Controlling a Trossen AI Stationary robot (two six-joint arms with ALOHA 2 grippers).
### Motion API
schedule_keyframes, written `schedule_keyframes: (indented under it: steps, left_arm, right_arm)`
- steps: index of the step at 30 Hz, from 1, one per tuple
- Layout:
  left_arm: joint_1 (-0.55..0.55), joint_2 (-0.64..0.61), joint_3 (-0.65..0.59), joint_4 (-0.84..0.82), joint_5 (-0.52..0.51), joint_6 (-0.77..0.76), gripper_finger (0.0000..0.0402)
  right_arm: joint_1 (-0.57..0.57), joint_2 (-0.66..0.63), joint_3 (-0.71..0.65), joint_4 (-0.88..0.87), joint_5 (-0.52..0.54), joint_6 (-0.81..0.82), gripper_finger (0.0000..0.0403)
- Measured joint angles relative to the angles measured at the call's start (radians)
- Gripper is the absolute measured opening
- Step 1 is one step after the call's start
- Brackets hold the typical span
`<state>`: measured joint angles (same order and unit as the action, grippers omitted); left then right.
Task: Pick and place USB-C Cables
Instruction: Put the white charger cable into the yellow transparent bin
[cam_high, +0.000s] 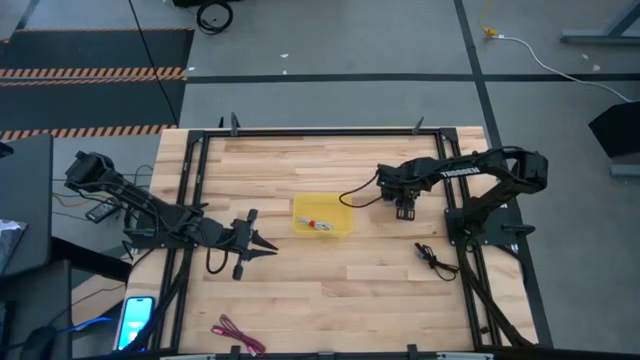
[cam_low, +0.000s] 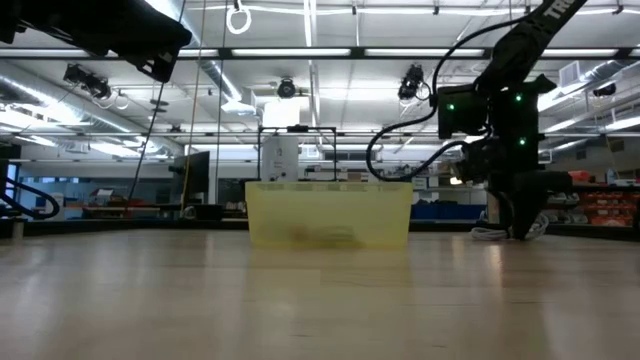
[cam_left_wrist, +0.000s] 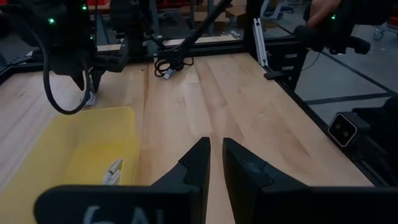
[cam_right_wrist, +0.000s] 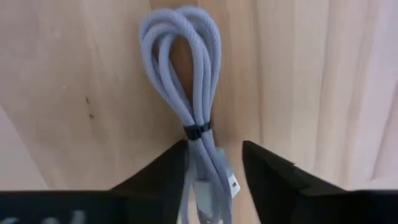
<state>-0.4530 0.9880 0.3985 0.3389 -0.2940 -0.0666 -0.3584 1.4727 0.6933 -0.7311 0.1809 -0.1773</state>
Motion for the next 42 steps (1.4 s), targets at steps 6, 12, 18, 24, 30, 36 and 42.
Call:
schedule_keyframes:
  steps: [6,12,18,24,30,36,42]
  left_arm:
    - [0.0,0.0,0.0,0.0,-0.001,0.0,0.005]
    - [0.0,0.0,0.0,0.0,-0.001,0.0,0.005]
    - [0.0,0.0,0.0,0.0,-0.001,0.0,0.005]
    - [0.0,0.0,0.0,0.0,-0.019,0.0,0.005]
    - [0.0,0.0,0.0,0.0,-0.021,0.0,0.005]
    - [0.0,0.0,0.0,0.0,-0.021,-0.01,0.005]
    - [-0.001,0.0,0.0,0.0,-0.021,-0.027,0.005]
  right_arm:
    - [0.003,0.0,0.002,-0.018,0.001,-0.025,0.0032]
    - [0.015,-0.008,0.063,-0.08,0.017,-0.019,0.0025]
    - [0.069,-0.046,0.214,-0.194,0.056,0.01,0.0023]
    - [0.192,-0.052,0.416,-0.188,0.022,0.075,0.0023]
    - [0.339,0.085,0.674,-0.19,0.033,0.107,0.0023]
    - [0.395,0.36,0.964,-0.317,0.029,0.116,0.0023]
    - [0.352,0.607,1.213,-0.511,-0.017,0.135,0.0023]
